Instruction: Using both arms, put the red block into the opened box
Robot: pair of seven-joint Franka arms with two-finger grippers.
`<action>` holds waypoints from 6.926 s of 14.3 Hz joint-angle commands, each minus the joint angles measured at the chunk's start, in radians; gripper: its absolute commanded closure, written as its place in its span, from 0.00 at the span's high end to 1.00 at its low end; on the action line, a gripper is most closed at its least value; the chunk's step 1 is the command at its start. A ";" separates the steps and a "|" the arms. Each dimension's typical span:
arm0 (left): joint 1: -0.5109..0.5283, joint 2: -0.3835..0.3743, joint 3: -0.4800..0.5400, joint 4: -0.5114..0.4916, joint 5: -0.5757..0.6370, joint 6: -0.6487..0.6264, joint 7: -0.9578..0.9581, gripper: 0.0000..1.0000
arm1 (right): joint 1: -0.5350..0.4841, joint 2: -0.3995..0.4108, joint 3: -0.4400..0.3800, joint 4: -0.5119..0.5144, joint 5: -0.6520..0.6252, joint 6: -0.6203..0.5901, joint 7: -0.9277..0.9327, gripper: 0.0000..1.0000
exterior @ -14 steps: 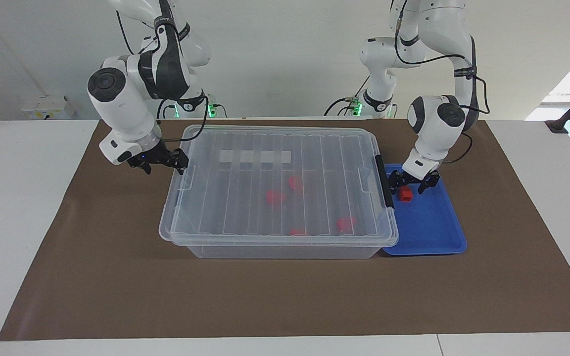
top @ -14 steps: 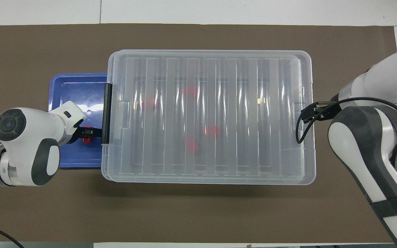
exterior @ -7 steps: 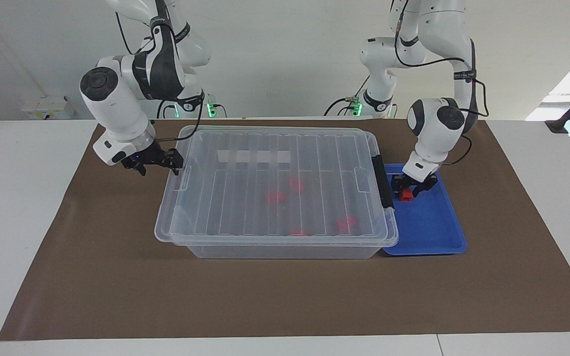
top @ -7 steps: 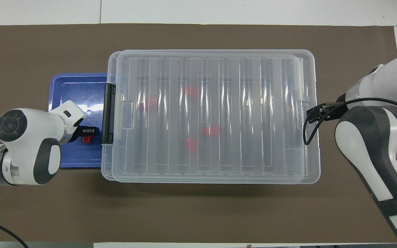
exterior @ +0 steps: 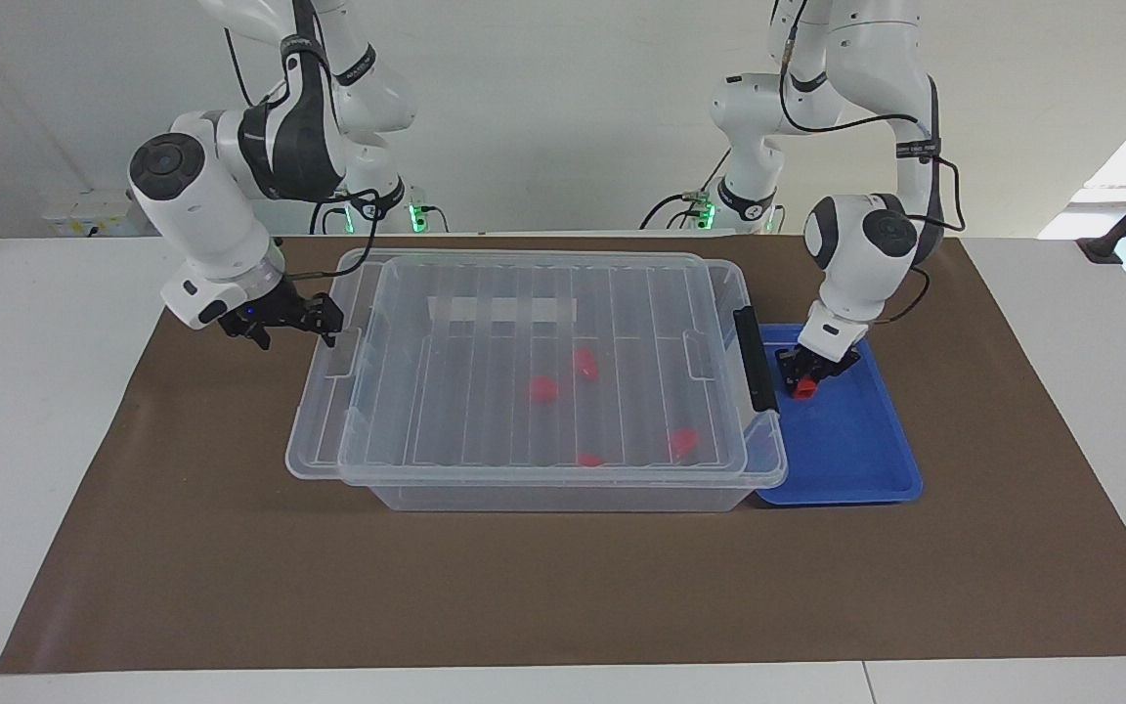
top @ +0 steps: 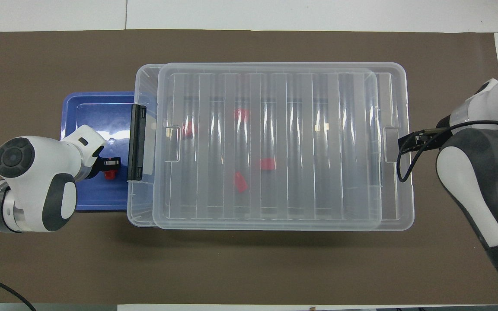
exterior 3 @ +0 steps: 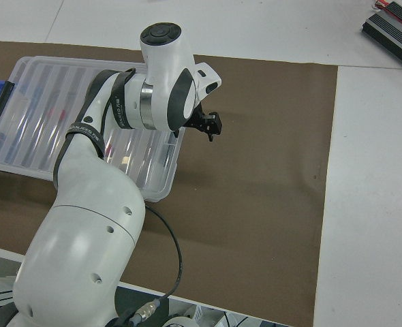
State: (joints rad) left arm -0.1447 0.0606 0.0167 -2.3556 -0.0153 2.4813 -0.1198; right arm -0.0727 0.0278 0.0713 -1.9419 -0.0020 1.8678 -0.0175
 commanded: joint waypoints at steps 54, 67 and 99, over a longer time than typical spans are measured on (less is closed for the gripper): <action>-0.381 0.018 -0.021 0.222 0.008 -0.185 -0.370 1.00 | 0.014 0.043 -0.188 0.337 -0.015 -0.255 -0.133 1.00; -0.141 -0.142 -0.003 0.523 0.000 -0.665 -0.157 1.00 | 0.014 0.038 -0.194 0.388 -0.044 -0.317 -0.188 1.00; 0.083 -0.077 -0.001 0.720 0.011 -0.875 0.108 1.00 | 0.024 -0.042 -0.145 -0.029 -0.026 0.028 -0.099 0.00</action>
State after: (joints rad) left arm -0.0635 -0.0187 0.0179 -1.6442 -0.0142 1.6169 -0.0245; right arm -0.0518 0.0174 -0.0969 -1.9302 -0.0320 1.8608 -0.1565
